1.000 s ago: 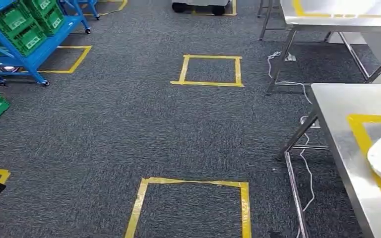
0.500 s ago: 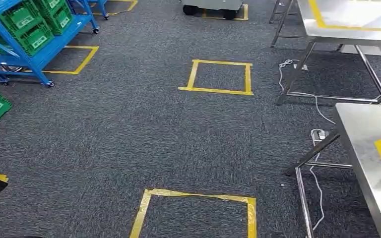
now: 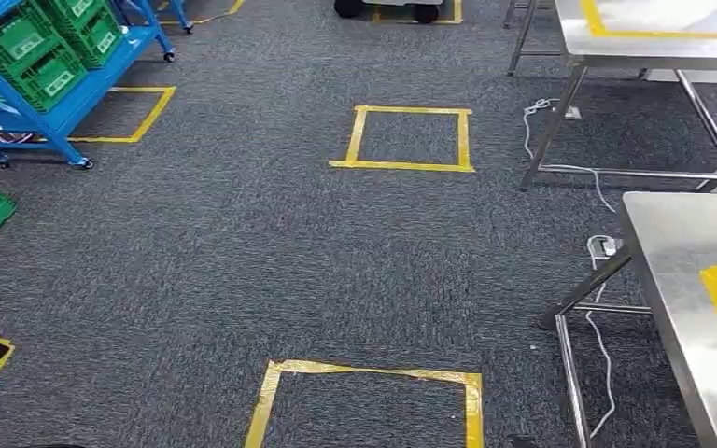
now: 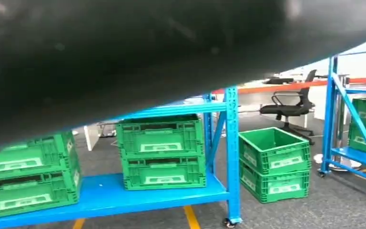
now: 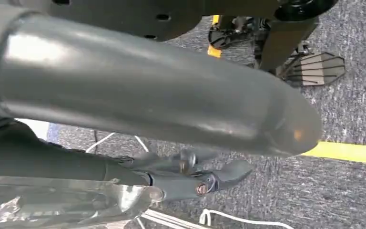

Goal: Take the parts from the cabinet and place them on the table.

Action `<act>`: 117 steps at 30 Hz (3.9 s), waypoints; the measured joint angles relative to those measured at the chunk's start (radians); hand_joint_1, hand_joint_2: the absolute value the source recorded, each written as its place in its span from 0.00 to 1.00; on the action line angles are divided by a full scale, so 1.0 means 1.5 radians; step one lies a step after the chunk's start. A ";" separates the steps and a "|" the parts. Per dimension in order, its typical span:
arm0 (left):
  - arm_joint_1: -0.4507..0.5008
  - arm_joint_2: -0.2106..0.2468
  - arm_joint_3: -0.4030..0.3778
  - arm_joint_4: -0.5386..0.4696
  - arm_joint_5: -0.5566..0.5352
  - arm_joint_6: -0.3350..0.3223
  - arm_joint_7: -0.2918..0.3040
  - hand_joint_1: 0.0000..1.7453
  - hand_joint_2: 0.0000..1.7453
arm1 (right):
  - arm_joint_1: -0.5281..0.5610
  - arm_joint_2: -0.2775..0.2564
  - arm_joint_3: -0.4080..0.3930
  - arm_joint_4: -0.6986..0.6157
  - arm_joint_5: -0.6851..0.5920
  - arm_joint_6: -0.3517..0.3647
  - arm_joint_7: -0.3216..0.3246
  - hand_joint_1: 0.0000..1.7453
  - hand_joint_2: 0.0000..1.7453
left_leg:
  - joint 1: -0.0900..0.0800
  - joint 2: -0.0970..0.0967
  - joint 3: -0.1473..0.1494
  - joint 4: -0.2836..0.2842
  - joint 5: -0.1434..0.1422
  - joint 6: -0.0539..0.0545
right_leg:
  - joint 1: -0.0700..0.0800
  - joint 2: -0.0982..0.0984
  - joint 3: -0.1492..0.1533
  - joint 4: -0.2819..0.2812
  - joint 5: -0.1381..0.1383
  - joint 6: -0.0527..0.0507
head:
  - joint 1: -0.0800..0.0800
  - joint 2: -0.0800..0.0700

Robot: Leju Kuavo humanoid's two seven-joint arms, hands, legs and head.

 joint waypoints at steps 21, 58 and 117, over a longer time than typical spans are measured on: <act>-0.001 -0.003 -0.002 0.000 -0.007 0.016 -0.001 0.00 0.00 | 0.000 0.000 0.000 0.000 -0.002 0.000 0.001 0.00 0.00 | 0.000 0.000 0.005 0.000 0.001 -0.008 | 0.000 -0.001 0.011 -0.007 0.004 0.002 | 0.001 0.000; 0.001 -0.021 -0.021 0.000 0.003 -0.005 0.029 0.00 0.00 | 0.002 -0.001 0.000 -0.001 0.010 -0.015 0.012 0.00 0.00 | 0.014 0.004 0.033 -0.023 0.007 0.006 | -0.011 -0.006 -0.080 0.163 -0.043 0.037 | 0.005 0.000; 0.009 -0.026 -0.025 -0.005 -0.022 0.013 0.028 0.00 0.00 | 0.000 -0.002 0.001 -0.002 0.014 -0.021 0.016 0.00 0.00 | 0.008 0.004 -0.058 0.031 0.034 -0.008 | -0.004 -0.005 0.040 -0.009 -0.025 0.015 | -0.004 0.000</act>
